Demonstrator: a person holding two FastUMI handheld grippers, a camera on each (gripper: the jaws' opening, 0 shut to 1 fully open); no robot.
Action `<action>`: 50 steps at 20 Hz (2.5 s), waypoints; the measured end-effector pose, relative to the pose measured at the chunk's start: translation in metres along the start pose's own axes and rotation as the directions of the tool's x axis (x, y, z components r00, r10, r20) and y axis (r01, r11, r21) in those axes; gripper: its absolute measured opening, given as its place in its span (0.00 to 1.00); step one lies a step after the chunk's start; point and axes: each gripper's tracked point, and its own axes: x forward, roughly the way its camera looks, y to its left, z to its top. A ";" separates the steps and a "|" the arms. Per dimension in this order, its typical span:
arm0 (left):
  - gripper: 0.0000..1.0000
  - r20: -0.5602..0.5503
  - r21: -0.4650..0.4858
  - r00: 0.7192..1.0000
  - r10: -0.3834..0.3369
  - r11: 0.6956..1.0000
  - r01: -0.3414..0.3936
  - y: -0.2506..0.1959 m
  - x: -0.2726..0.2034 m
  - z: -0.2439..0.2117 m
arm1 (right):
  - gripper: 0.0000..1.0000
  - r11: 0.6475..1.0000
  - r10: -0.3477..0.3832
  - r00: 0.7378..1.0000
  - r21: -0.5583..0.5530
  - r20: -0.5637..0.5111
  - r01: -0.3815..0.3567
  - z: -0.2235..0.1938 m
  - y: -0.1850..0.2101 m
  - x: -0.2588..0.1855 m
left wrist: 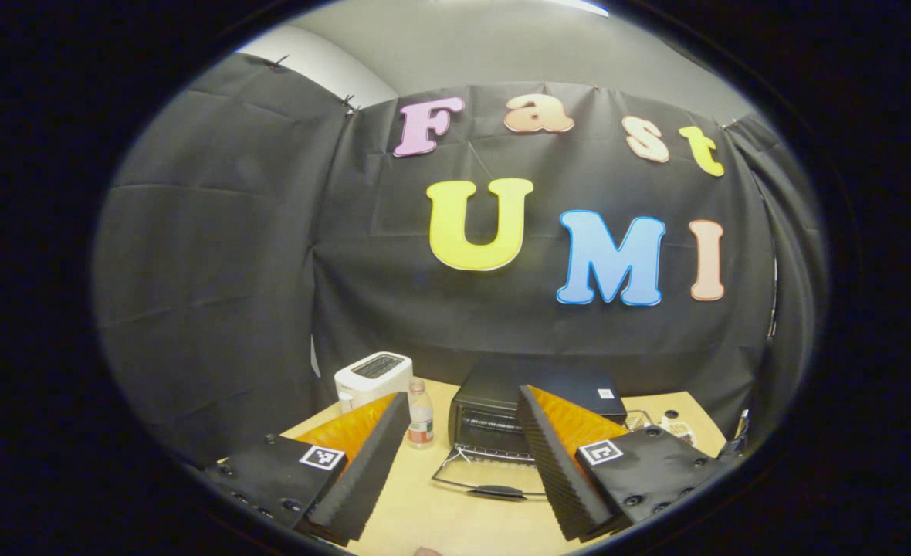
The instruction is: Open the electric oven with the left hand, put the food in, and close the electric oven.
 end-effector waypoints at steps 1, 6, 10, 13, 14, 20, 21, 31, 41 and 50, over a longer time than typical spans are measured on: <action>0.99 0.005 0.006 1.000 -0.012 1.000 0.012 -0.002 0.004 0.002 | 0.10 1.000 0.001 1.000 0.010 0.007 -0.001 0.002 0.002 -0.001; 0.94 0.037 0.023 0.994 -0.102 0.995 0.102 -0.016 0.020 0.016 | 0.10 0.995 0.082 0.994 0.055 0.074 -0.086 0.022 0.040 -0.027; 1.00 0.037 -0.008 0.973 -0.226 0.974 0.226 -0.034 0.038 0.014 | 0.10 0.985 0.171 0.978 0.009 0.116 -0.173 0.025 0.092 -0.058; 1.00 0.041 -0.010 0.946 -0.321 0.947 0.322 -0.043 0.044 0.010 | 0.10 0.974 0.227 0.964 -0.014 0.137 -0.227 0.018 0.132 -0.071; 1.00 0.042 -0.008 0.938 -0.345 0.938 0.346 -0.043 0.047 0.008 | 0.10 0.970 0.244 0.960 -0.013 0.140 -0.244 0.014 0.145 -0.073; 1.00 0.015 -0.034 0.917 -0.399 0.916 0.400 -0.012 0.064 -0.005 | 0.10 0.934 0.334 0.930 0.080 0.155 -0.349 -0.007 0.204 -0.042; 0.99 0.008 -0.038 0.916 -0.401 0.915 0.401 -0.003 0.067 -0.008 | 0.10 0.931 0.335 0.930 0.097 0.153 -0.352 -0.010 0.210 -0.031; 0.95 -0.059 -0.037 0.941 -0.334 0.943 0.332 0.086 0.090 -0.032 | 0.10 0.970 0.210 0.973 0.107 0.099 -0.220 -0.050 0.245 0.153; 0.95 -0.112 -0.044 0.964 -0.241 0.970 0.238 0.135 0.103 -0.052 | 0.12 0.990 0.081 0.979 0.100 0.187 -0.101 -0.028 0.231 0.240; 0.95 -0.092 -0.023 0.955 -0.281 0.960 0.280 0.097 0.107 -0.045 | 0.41 0.948 -0.188 0.949 -0.206 0.255 0.243 -0.008 0.197 0.225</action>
